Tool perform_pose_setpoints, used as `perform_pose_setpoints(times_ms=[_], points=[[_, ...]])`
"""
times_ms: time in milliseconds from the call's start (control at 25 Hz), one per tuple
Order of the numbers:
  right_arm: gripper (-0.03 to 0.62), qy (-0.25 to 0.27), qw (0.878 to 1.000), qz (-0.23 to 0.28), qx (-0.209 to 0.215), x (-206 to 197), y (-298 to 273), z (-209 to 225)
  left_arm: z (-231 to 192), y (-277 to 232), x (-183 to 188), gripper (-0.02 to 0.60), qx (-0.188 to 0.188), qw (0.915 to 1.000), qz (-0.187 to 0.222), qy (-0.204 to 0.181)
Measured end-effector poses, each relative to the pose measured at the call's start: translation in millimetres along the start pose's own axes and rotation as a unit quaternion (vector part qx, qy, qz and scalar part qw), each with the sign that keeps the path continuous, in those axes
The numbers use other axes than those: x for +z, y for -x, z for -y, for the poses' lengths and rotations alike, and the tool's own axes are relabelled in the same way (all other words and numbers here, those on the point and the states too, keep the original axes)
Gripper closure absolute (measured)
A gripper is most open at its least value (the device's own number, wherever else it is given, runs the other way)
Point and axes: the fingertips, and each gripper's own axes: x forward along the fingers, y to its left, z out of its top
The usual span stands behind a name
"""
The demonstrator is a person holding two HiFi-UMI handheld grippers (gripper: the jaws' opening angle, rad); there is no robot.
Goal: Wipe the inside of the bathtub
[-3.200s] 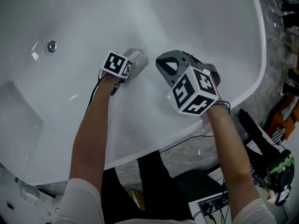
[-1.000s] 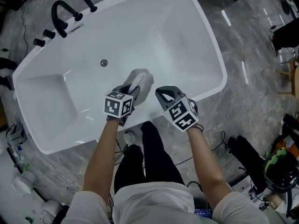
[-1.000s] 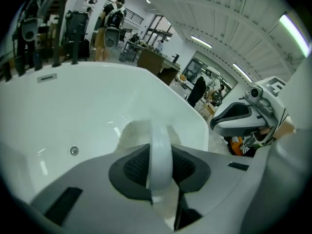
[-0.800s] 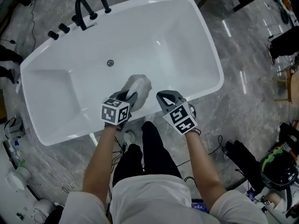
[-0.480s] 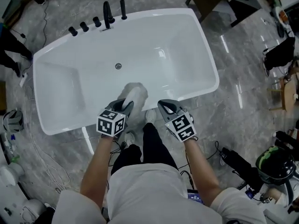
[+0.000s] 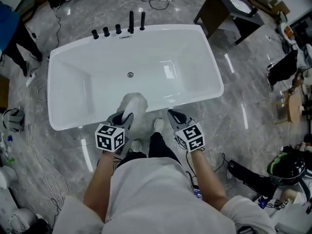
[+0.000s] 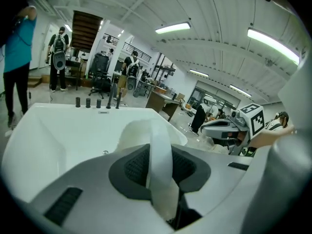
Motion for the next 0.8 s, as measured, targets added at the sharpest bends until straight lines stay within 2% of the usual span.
perform_pose_setpoints(times_ms=[280, 440, 640, 800], points=[[0.574, -0.039, 0.997, 0.068, -0.004, 26.6, 36.3, -36.9, -0.8, 61.8, 3.3, 0.486, 0.021, 0.9983, 0.048, -0.026], [0.574, -0.051, 0.994, 0.097, 0.02, 43.9, 43.4, -47.6, -7.5, 93.2, 14.6, 0.486, 0.047, 0.994, 0.098, -0.015], [0.576, -0.035, 0.992, 0.117, 0.039, 68.0, 45.3, -40.5, -3.5, 120.2, 38.7, 0.486, 0.081, 0.9848, 0.152, -0.022], [0.576, -0.024, 0.991, 0.124, 0.05, 77.6, 53.5, -24.8, 12.1, 116.2, 49.7, 0.486, 0.093, 0.9818, 0.164, -0.023]])
